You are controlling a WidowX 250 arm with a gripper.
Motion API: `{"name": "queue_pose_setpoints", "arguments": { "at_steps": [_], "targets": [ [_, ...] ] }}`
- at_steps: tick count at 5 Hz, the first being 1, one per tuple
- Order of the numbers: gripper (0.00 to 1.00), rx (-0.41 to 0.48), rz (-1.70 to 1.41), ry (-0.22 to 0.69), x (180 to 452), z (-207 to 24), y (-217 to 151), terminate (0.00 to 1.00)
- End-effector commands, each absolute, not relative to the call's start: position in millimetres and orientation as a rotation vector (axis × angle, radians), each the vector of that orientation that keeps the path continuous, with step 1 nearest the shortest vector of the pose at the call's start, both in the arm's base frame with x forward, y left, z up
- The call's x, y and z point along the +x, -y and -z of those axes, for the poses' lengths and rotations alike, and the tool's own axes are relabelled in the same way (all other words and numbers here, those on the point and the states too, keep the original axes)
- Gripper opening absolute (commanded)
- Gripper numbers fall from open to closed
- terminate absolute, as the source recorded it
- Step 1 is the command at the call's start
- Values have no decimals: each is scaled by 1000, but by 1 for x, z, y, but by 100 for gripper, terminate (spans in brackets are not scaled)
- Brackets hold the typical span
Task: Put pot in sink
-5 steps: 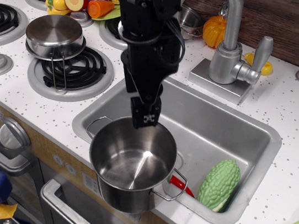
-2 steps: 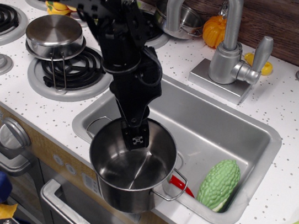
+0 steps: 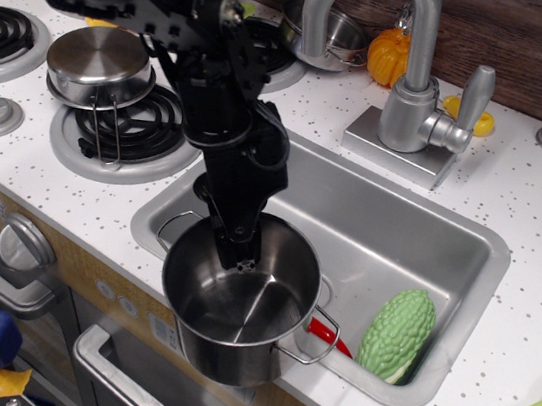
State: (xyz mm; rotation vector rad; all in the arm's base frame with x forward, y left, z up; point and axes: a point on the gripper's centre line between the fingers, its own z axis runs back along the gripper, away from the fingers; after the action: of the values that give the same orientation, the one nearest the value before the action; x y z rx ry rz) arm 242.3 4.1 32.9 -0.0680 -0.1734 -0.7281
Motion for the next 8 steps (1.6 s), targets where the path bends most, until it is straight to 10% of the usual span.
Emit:
{"name": "queue_pose_setpoints", "arguments": {
  "at_steps": [1,3,6,7,8],
  "targets": [
    [0,3,719,211,253,-57,-1,0],
    [0,127,785,202,285,-84,-15,0],
    [0,268,847,442,355,-37,-42,0],
    [100,234,797,530,360,-27,-45,0],
    [100,234,797,530,360,-27,-45,0]
  ]
}}
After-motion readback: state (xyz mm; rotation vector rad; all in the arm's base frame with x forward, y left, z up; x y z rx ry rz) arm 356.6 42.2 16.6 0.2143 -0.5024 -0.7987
